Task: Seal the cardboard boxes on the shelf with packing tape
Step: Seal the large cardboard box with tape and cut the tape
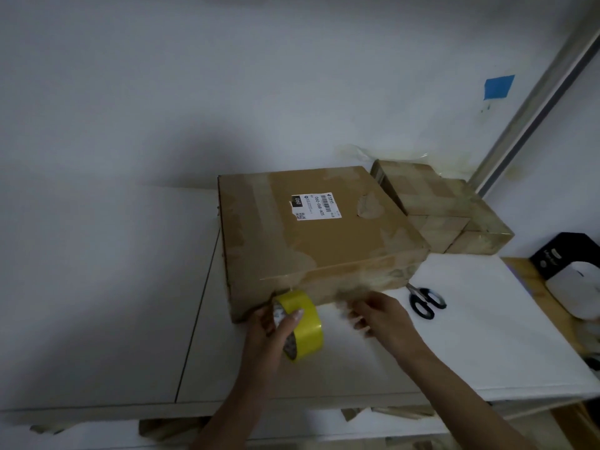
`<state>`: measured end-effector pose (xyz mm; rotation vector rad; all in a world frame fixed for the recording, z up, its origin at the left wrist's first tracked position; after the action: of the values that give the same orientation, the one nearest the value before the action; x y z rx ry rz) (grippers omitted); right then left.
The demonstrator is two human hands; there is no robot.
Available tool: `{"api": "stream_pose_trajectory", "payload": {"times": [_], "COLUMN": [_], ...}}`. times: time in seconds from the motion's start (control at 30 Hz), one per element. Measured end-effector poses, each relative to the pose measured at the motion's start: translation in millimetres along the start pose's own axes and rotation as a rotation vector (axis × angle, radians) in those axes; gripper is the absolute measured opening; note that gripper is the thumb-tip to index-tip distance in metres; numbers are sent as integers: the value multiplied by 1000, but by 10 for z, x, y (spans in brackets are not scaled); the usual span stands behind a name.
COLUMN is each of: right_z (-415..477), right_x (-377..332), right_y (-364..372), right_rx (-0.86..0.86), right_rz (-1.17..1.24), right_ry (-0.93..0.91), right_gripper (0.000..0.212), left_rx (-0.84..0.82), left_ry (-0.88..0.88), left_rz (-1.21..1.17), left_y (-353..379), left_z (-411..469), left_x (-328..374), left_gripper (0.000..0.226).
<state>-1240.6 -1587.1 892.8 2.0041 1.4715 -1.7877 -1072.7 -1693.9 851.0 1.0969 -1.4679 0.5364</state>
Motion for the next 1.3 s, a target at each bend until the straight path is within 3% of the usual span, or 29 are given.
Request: {"api": "stream_pose_trajectory", "payload": {"times": [0.07, 0.13, 0.23, 0.37, 0.47, 0.57, 0.63, 0.73, 0.87, 0.97, 1.1, 1.23, 1.3], "right_z": [191, 337, 424, 479, 501, 498, 477, 398, 185, 22, -42, 84, 181], "right_x": [259, 514, 727, 754, 723, 664, 611, 589, 448, 239, 8, -95, -144], "right_y": [-333, -646, -915, -1010, -1043, -1122, -1163, -1188, -1479, -1722, -1619, -1229, -1036], "right_rx": [198, 379, 430, 378, 289, 181, 73, -85, -208, -501, -730, -920, -982], "right_rz": [-290, -450, -500, -569, -630, -776, -887, -942, -841, -840, -614, -436, -365], "right_ry": [-1, 23, 124, 103, 103, 120, 125, 133, 196, 173, -1, -44, -37], "right_gripper": [21, 20, 33, 47, 47, 46, 40, 43, 29, 29, 32, 51, 56], "left_rx": [8, 33, 41, 42, 74, 132, 124, 109, 83, 87, 122, 158, 186], "left_ry": [-22, -42, -88, -176, -174, -164, -132, -138, -167, -211, -241, -288, -271], "left_rz": [-58, -110, -168, -255, -267, -275, -290, -294, -279, -278, -217, -178, -165], "left_y": [30, 45, 68, 110, 104, 101, 76, 36, 57, 67, 14, 20, 10], "left_z": [-8, -33, -82, -108, -110, -121, -100, -92, -131, -142, -97, -125, -98], "left_x": [-6, 16, 33, 35, 12, 4, -8, 25, 112, 170, 180, 205, 188], "left_gripper": [56, 74, 67, 50, 83, 94, 80, 27, 20, 24, 87, 64, 77]}}
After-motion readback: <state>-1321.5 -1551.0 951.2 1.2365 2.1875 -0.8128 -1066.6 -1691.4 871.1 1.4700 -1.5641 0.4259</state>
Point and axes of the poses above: each hand's wrist, its own z-axis towards the middle knuckle, its own y-axis out of the palm, x = y × z, the point moved 2 cm from there along z, towards the middle knuckle, and after that the axes turned 2 degrees about -z, right-handed, at the moved point
